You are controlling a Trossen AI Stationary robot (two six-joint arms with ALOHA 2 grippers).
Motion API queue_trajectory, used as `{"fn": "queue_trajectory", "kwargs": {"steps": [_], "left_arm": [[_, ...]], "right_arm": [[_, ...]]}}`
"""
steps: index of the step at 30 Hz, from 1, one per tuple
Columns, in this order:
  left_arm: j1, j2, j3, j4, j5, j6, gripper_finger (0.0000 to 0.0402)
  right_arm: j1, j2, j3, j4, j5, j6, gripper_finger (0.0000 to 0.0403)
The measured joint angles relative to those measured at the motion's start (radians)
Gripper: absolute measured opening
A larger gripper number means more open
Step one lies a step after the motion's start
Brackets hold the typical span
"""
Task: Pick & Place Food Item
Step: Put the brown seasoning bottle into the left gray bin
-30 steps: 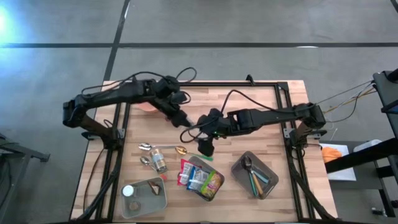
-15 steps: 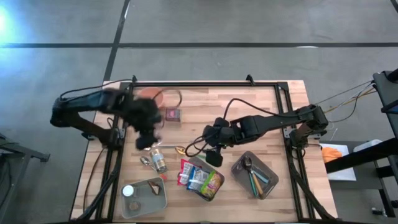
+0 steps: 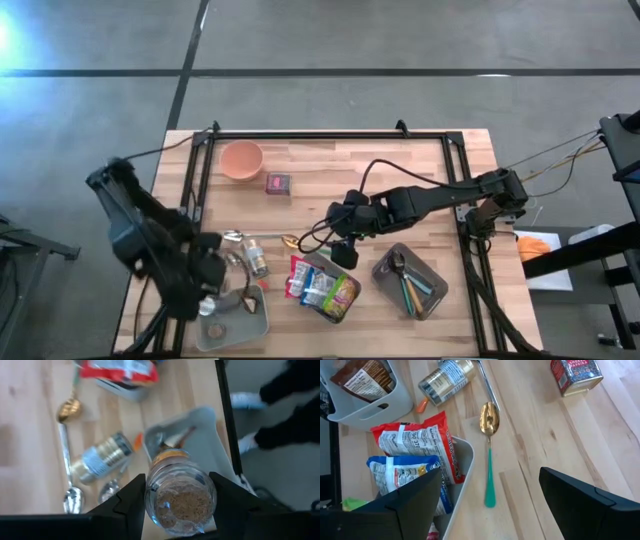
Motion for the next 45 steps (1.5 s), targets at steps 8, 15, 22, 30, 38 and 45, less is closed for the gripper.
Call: {"fn": "queue_trajectory", "kwargs": {"steps": [8, 15, 22, 30, 38, 45], "left_arm": [[-0.064, 0.156, -0.001, 0.037, 0.063, 0.031, 0.0173], [-0.067, 0.202, -0.001, 0.158, 0.085, 0.075, 0.0173], [-0.088, 0.248, -0.001, 0.201, 0.117, 0.060, 0.0172], [-0.137, 0.364, -0.002, 0.205, 0.132, -0.019, 0.0172], [-0.199, 0.364, -0.112, 0.344, 0.131, -0.226, 0.0172], [-0.206, 0.361, -0.223, 0.378, 0.118, -0.420, 0.0172]], "right_arm": [[0.000, 0.000, 0.000, 0.000, -0.001, 0.017, 0.0334], [0.000, 0.000, 0.000, 0.001, -0.001, 0.019, 0.0334], [0.002, 0.000, 0.000, 0.001, -0.002, 0.019, 0.0334], [0.030, 0.000, -0.006, -0.025, -0.002, -0.030, 0.0334], [0.049, 0.000, -0.023, -0.024, -0.003, -0.038, 0.0334], [0.051, 0.000, -0.056, -0.023, -0.002, -0.041, 0.0334]]}}
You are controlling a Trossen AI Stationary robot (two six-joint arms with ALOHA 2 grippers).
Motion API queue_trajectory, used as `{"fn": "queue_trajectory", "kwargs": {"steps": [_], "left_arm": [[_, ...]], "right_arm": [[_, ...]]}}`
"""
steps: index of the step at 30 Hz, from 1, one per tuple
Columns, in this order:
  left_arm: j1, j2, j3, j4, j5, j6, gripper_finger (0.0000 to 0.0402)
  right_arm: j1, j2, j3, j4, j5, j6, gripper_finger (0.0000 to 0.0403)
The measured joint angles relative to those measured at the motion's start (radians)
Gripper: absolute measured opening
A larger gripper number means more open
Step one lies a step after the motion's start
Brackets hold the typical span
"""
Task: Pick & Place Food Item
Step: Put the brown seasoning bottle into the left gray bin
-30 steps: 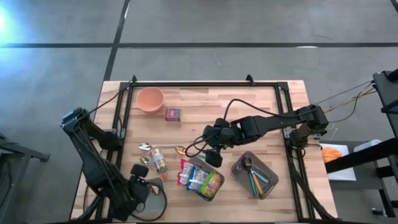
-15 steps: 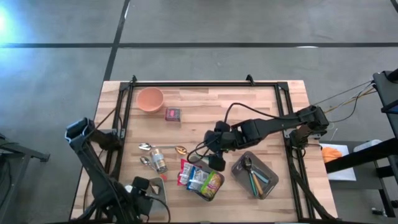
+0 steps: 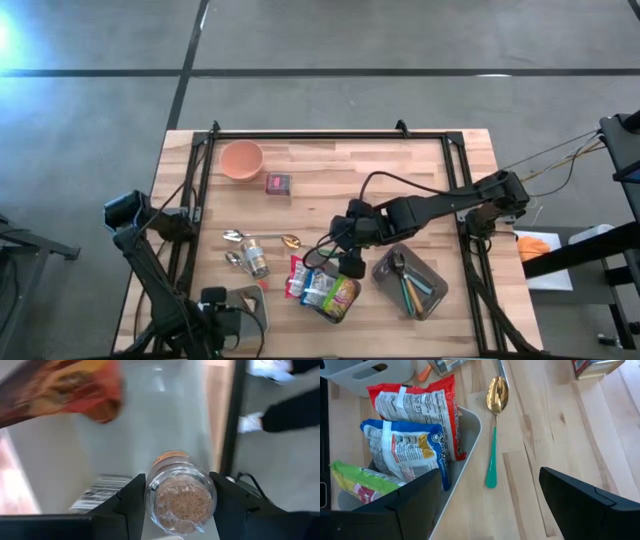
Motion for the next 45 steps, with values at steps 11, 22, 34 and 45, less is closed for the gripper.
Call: {"fn": "queue_trajectory", "kwargs": {"steps": [11, 22, 34, 45], "left_arm": [[-0.001, -0.005, -0.048, 0.050, -0.044, 0.044, 0.0172], [0.000, -0.020, -0.047, 0.128, -0.099, 0.038, 0.0172], [-0.005, -0.020, -0.117, 0.161, -0.198, -0.004, 0.0173], [-0.017, -0.020, -0.206, 0.295, -0.206, -0.008, 0.0173]], "right_arm": [[0.000, 0.000, -0.023, 0.001, -0.001, 0.006, 0.0333], [-0.001, 0.000, -0.023, 0.001, -0.001, 0.003, 0.0333], [0.001, 0.000, -0.023, 0.000, -0.008, 0.002, 0.0333], [0.002, 0.000, -0.023, 0.000, -0.018, 0.000, 0.0333]]}}
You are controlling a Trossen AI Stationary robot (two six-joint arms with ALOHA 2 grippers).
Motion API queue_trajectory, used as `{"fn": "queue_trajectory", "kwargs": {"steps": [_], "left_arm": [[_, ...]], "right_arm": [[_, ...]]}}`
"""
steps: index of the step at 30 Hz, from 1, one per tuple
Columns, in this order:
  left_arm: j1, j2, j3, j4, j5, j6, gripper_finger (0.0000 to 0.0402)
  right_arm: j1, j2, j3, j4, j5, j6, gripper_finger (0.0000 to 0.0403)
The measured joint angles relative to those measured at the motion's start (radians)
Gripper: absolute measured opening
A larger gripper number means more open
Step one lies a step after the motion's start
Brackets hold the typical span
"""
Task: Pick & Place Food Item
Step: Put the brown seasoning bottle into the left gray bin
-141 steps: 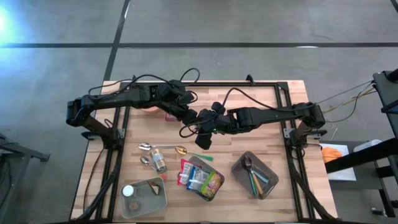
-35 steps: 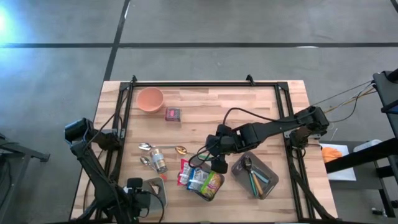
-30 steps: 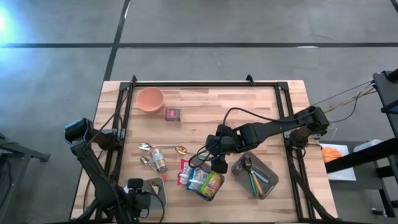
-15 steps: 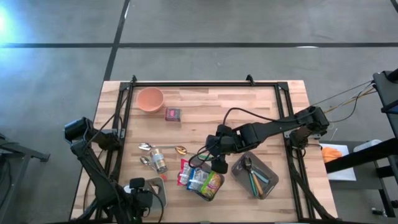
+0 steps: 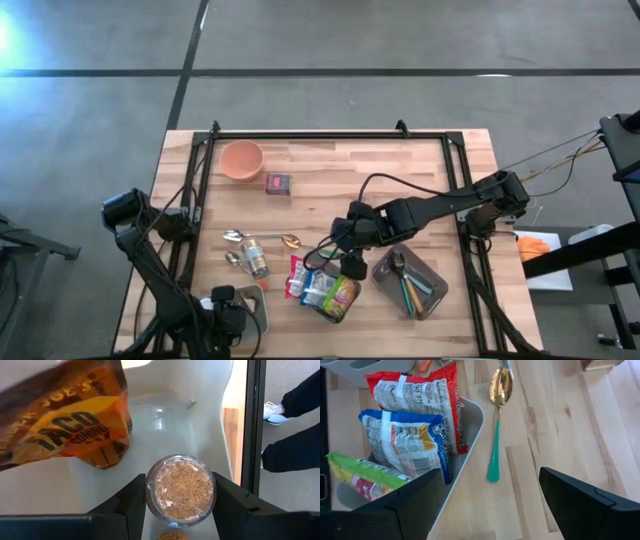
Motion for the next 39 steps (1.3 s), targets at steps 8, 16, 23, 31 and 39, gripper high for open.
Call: {"fn": "queue_trajectory", "kwargs": {"steps": [8, 16, 23, 31, 39], "left_arm": [[-0.011, -0.001, -0.026, 0.027, 0.004, 0.000, 0.0173], [-0.014, -0.001, -0.030, 0.030, 0.008, 0.024, 0.0173], [-0.014, -0.001, -0.031, 0.014, 0.052, 0.027, 0.0173], [-0.014, -0.001, -0.031, 0.012, 0.067, 0.027, 0.0173], [-0.004, -0.001, -0.031, 0.027, 0.008, 0.030, 0.0173]], "right_arm": [[0.000, 0.000, 0.000, 0.000, -0.011, -0.001, 0.0334], [0.000, 0.000, 0.000, 0.001, -0.011, -0.001, 0.0334], [0.000, 0.000, 0.000, 0.001, -0.011, -0.004, 0.0334], [0.000, 0.000, 0.000, 0.001, -0.011, -0.004, 0.0334], [0.000, 0.000, 0.000, 0.001, -0.011, -0.005, 0.0334]]}}
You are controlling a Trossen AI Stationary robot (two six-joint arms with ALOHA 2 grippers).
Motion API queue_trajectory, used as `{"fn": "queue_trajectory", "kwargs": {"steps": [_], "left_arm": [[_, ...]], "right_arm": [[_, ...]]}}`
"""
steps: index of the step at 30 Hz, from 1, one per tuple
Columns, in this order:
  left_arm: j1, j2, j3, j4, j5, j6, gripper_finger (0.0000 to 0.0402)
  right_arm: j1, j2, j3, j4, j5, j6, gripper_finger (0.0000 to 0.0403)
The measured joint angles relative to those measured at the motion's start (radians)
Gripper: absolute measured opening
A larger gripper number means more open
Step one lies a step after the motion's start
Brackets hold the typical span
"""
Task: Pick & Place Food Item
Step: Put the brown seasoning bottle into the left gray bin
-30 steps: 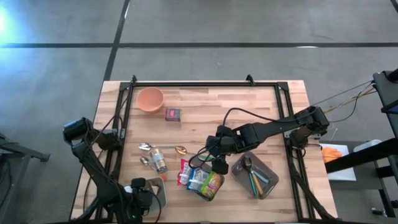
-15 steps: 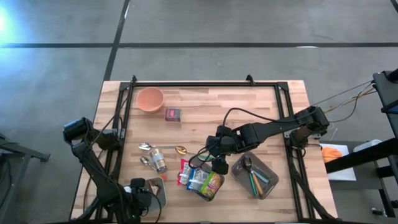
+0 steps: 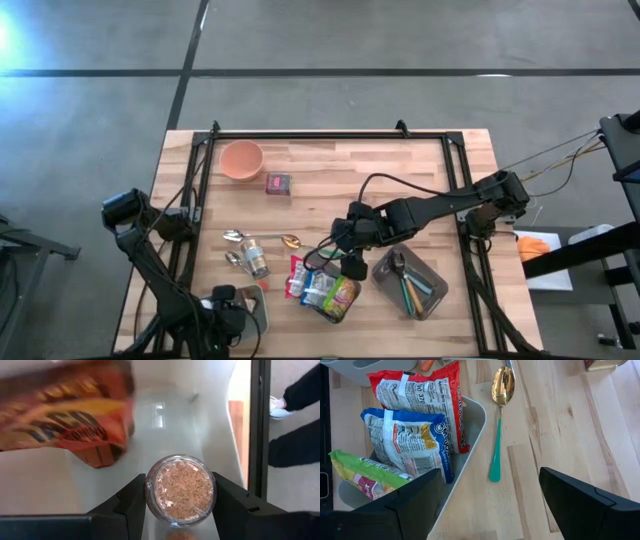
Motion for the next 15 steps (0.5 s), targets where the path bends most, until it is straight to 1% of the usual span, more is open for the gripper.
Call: {"fn": "queue_trajectory", "kwargs": {"steps": [3, 7, 9, 15], "left_arm": [[0.008, 0.000, -0.004, 0.007, -0.005, 0.002, 0.0173], [0.010, 0.000, -0.044, 0.075, -0.004, 0.004, 0.0173], [0.012, 0.000, -0.055, 0.081, -0.005, -0.010, 0.0173], [0.014, 0.000, -0.058, 0.082, -0.057, -0.026, 0.0173]], "right_arm": [[0.000, 0.000, 0.000, 0.000, 0.000, -0.007, 0.0334], [0.000, 0.000, 0.000, 0.000, -0.001, -0.008, 0.0334], [0.000, 0.000, 0.000, 0.000, -0.005, -0.011, 0.0334], [0.002, 0.000, 0.000, 0.000, -0.023, -0.025, 0.0334]]}}
